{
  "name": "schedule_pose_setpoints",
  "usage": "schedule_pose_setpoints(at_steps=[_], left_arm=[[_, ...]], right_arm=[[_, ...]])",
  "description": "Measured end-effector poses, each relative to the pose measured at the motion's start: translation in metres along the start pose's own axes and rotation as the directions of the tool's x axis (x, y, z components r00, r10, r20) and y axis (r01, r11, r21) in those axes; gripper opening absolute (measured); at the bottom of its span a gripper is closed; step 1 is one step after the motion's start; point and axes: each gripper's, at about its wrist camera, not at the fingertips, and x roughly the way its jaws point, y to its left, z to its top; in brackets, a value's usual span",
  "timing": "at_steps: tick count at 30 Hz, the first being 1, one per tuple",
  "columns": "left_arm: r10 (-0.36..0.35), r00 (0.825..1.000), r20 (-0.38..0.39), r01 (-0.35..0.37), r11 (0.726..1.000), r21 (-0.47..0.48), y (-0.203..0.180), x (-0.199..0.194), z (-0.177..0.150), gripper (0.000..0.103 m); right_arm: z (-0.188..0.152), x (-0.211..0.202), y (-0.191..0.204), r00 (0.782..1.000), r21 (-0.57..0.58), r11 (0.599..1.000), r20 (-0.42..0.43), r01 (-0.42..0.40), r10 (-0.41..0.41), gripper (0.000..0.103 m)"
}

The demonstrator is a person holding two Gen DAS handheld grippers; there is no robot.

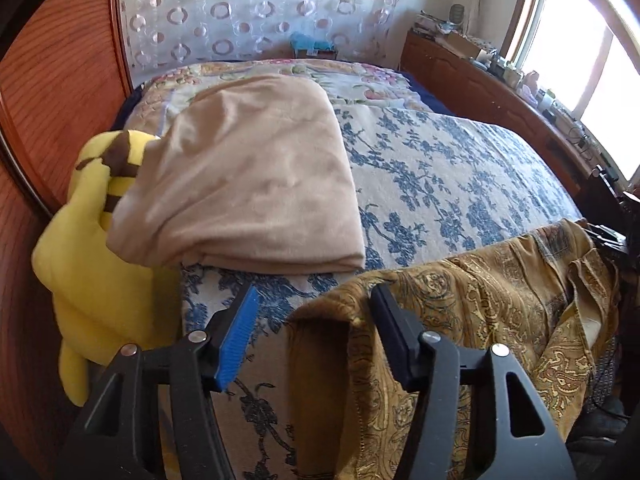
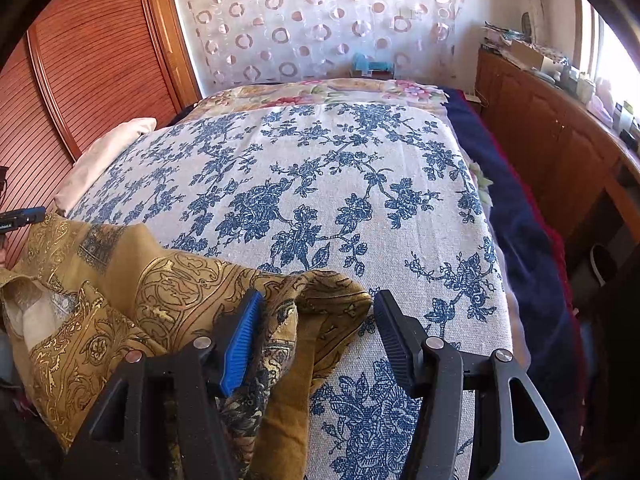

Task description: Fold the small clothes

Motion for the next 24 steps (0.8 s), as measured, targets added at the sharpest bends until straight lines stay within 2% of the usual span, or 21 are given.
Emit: schedule_pose_setpoints(at_steps=[6,10,11,12,13,14,15,17,20,24], left_arm=[[-0.030,0.998,-0.054,0.029,1.000,-0.009,-0.002,0.016,-0.011,0.052],[-0.028,0.998,-0.048,0.028,1.000,0.000,-0.003,0.015,-0.013,0.048],[-0.027,0.999,-0.047,0.028,1.000,0.002,-0.004,0.015,-0.013,0.042],[-0.034,0.998,-0.047,0.035,0.999,0.009,-0.005,0.014,-0.014,0.026],[-0.076,0.996,-0.055,0.076,0.997,0.009,-0.007,0.014,-0.016,0.018],[-0.084,0.995,-0.053,0.085,0.996,0.008,-0.009,0.013,-0.017,0.014],[-0.074,0.996,-0.043,0.075,0.997,0.016,-0.012,0.011,-0.018,0.011],[-0.065,0.998,-0.018,0.066,0.997,0.036,-0.019,0.002,-0.021,0.010],[-0.083,0.995,0.058,0.081,0.996,0.027,-0.026,-0.027,-0.026,0.009],[-0.110,0.981,0.162,0.105,0.994,0.035,-0.037,-0.071,-0.030,0.008]], right_arm=[[-0.001,0.003,0.003,1.000,-0.019,1.000,-0.003,0.007,-0.007,0.060],[0.000,0.004,0.008,1.000,-0.048,0.999,-0.009,0.017,-0.018,0.057],[-0.001,0.005,0.010,1.000,-0.058,0.998,-0.010,0.011,-0.012,0.050],[0.000,0.005,0.013,1.000,-0.067,0.998,-0.011,0.000,-0.001,0.039],[-0.001,0.004,0.016,1.000,-0.076,0.997,-0.016,-0.022,0.021,0.031],[-0.001,0.004,0.018,0.999,-0.081,0.996,-0.023,-0.037,0.036,0.019],[-0.002,0.003,0.021,0.999,-0.086,0.996,-0.027,-0.040,0.038,0.012],[-0.004,-0.002,0.024,0.999,-0.093,0.995,-0.018,-0.045,0.043,0.009],[-0.009,-0.021,0.027,0.998,-0.085,0.995,0.031,-0.059,0.062,0.008],[-0.011,-0.064,0.029,0.988,-0.076,0.995,0.136,-0.063,0.073,0.007]])
